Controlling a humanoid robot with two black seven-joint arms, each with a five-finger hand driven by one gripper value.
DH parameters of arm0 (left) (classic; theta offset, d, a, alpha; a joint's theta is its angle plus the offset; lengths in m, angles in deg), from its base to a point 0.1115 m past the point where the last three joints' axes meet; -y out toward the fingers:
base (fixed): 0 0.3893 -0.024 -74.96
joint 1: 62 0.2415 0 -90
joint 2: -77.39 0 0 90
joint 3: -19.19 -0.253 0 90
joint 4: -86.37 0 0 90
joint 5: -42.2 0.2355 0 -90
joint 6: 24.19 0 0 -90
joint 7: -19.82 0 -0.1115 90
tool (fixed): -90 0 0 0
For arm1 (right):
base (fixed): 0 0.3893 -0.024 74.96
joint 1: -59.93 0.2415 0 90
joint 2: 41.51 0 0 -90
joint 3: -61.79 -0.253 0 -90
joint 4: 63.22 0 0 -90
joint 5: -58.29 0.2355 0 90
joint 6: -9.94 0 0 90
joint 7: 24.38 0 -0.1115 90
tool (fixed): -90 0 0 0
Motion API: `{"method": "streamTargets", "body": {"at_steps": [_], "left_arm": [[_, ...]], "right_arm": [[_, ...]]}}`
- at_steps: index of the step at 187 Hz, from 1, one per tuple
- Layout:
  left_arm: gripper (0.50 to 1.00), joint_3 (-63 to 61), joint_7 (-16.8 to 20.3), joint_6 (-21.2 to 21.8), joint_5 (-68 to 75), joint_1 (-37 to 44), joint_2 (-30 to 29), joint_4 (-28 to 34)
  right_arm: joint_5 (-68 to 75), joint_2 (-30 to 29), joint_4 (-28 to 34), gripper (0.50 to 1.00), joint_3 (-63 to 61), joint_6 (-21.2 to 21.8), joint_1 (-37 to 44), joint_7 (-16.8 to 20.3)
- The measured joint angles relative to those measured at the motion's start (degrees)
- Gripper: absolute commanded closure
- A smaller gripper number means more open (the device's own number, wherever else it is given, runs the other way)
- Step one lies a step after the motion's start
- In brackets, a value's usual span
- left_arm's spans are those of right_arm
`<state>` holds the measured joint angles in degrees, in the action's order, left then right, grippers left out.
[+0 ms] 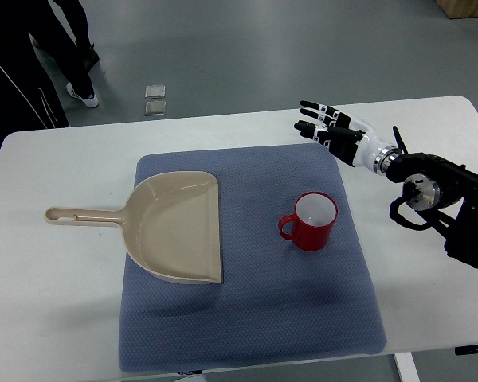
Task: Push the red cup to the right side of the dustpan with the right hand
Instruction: 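Rotate the right hand palm-down and lower it toward the table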
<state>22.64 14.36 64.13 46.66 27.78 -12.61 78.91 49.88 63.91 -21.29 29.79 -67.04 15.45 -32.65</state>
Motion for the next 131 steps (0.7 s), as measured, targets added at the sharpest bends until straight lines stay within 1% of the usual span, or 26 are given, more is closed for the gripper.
{"method": "streamTargets", "body": {"at_steps": [81,131], "left_arm": [[0.500,0.04,-0.27,0.01,0.01,0.13,0.00,-0.09],[0.500,0.07,-0.27,0.01,0.03,0.14,0.00,0.08]], "right_arm": [[0.05,0.99,0.35,0.566,-0.12,0.63,0.06,-0.54],[0.19,4.01,0.27,0.566,-0.18,1.36,0.36,-0.83]]}}
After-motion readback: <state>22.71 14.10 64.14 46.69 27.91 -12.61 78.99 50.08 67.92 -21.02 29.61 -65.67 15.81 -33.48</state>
